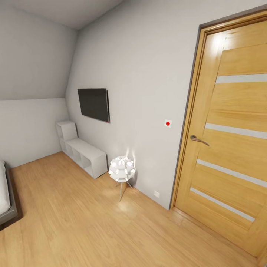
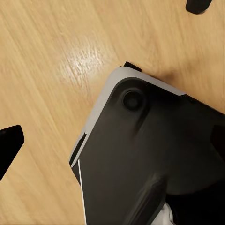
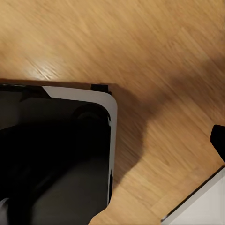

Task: Attach the digital camera to the camera tripod in the bedroom.

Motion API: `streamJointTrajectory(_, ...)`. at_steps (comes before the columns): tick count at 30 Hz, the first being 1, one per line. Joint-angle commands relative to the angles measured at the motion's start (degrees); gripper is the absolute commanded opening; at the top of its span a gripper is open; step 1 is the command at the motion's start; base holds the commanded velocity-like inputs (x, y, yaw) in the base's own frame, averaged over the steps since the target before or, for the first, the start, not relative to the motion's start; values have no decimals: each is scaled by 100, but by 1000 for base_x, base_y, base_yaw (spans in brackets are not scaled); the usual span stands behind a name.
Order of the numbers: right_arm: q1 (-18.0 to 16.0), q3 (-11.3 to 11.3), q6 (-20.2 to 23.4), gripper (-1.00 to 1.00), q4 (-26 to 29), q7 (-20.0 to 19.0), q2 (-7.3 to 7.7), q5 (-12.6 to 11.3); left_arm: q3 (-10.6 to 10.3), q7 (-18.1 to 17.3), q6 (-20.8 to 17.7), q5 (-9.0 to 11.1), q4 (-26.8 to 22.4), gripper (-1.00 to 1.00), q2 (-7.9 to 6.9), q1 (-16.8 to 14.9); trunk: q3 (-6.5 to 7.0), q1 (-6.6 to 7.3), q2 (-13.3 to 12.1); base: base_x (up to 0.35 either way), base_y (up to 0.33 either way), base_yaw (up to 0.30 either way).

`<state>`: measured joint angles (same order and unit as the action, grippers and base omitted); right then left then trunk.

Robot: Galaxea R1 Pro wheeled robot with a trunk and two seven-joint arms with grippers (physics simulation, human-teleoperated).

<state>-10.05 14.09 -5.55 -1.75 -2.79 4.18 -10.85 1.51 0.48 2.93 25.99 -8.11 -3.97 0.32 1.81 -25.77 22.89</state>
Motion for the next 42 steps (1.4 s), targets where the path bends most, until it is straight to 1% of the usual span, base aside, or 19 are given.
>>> streamJointTrajectory(1,-5,41,-34,100,-19,-29,-3,-59,14,5,6,3,-7,100,1,3,-1,-2,3,0,-109,0)
streamJointTrajectory(15,-5,41,-34,100,-19,-29,-13,-58,8,5,6,3,-7,100,1,3,-1,-2,3,0,-188,0)
streamJointTrajectory(42,-5,41,-71,100,-17,-23,-2,-52,16,5,9,8,-8,100,1,3,-1,-2,3,0,-10,0)
